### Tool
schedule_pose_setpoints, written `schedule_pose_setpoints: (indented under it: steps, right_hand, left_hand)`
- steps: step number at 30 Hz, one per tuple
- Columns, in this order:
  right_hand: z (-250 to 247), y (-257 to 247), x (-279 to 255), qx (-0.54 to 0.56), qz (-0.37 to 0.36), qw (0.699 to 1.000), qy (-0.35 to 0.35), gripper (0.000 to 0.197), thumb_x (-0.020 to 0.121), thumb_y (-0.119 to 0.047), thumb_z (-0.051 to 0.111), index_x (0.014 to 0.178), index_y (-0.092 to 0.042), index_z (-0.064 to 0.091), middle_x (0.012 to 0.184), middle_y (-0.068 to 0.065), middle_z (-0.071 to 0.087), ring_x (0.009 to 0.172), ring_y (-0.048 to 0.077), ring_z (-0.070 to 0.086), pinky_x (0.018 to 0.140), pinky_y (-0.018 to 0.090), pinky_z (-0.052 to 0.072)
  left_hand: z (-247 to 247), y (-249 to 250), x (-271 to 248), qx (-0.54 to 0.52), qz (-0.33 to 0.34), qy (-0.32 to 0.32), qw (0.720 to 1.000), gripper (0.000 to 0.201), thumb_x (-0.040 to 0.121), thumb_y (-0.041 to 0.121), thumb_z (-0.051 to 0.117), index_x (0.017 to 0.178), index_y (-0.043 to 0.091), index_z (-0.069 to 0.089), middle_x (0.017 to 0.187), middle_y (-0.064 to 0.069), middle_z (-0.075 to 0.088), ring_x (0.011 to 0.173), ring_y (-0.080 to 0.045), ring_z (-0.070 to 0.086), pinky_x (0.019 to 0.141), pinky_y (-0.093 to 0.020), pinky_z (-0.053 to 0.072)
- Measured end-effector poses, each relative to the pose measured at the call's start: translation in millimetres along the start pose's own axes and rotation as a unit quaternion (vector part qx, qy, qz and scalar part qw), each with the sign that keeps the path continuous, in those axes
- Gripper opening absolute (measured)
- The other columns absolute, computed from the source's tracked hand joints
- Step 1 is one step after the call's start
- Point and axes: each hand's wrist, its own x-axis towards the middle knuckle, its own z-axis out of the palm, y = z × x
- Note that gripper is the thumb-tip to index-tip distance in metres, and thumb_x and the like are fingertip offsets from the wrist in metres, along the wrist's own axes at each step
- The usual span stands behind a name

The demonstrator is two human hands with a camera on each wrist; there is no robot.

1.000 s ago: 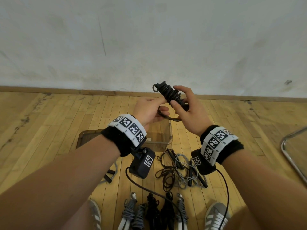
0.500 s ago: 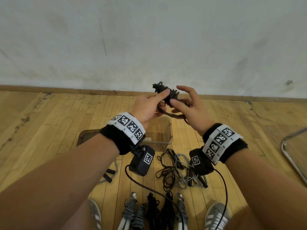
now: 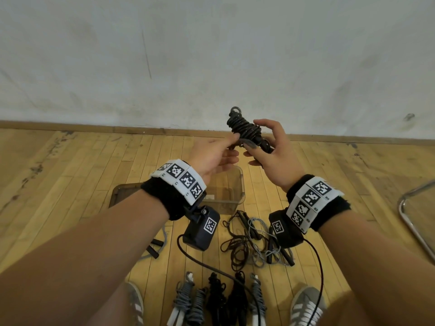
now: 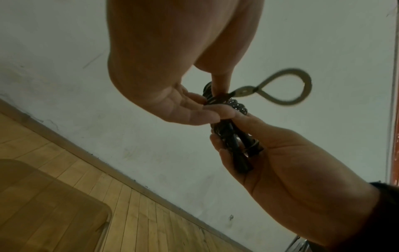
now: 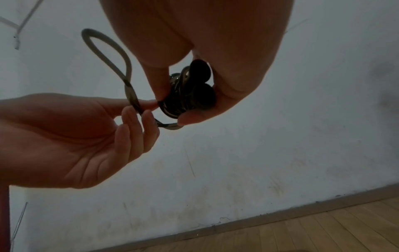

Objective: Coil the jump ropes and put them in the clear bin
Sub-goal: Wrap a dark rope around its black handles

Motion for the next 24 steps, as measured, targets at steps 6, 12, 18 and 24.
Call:
schedule_pose_setpoints:
  steps: [6,12,18,24]
  right_hand:
    - [0.9,0.1,0.1,-0.052,-0.019,0.998,0.012,0.050,0.092,-0.019,0.074,0.131,-0.036,0.047,0.113,0.004,0.066,0.082,0.017,0.073,0.070,0.036,0.063]
    - [1.5,-0.7,0.1,-0.070,-0.026,0.997,0.010,0.053,0.088,-0.025,0.077,0.131,-0.042,0.052,0.112,-0.003,0.064,0.084,0.016,0.071,0.075,0.040,0.062]
    - [4.2,-6.2,0.0,-0.017,-0.032,0.999,-0.009,0.035,0.106,-0.019,0.053,0.135,-0.038,0.060,0.122,-0.010,0.067,0.099,0.007,0.069,0.075,0.024,0.055]
    - [2.7,-8.0,1.3,0.006,0.020,1.000,0.012,0.049,0.103,-0.025,0.058,0.149,-0.037,0.042,0.123,-0.001,0.062,0.099,0.014,0.071,0.077,0.024,0.059]
  left_hand:
    - [1.1,-0.4,0.6,-0.016,0.023,-0.002,1.000,0.031,0.097,0.027,0.070,0.117,0.003,0.069,0.080,-0.004,0.075,0.065,-0.011,0.070,0.062,-0.023,0.058]
    - [3.3,0.8,-2.0,0.004,0.049,0.015,0.999,0.043,0.087,0.048,0.078,0.107,0.011,0.070,0.089,-0.007,0.077,0.072,-0.015,0.071,0.069,-0.029,0.059]
    - [1.7,-2.1,-0.5,0.005,0.051,0.023,0.998,0.050,0.083,0.051,0.081,0.110,0.010,0.070,0.098,-0.010,0.078,0.074,-0.016,0.072,0.069,-0.031,0.057]
    - [2.0,-0.2,-1.9,-0.003,0.058,0.016,0.998,0.048,0.088,0.045,0.078,0.114,0.005,0.071,0.083,-0.002,0.073,0.072,-0.012,0.068,0.061,-0.024,0.055]
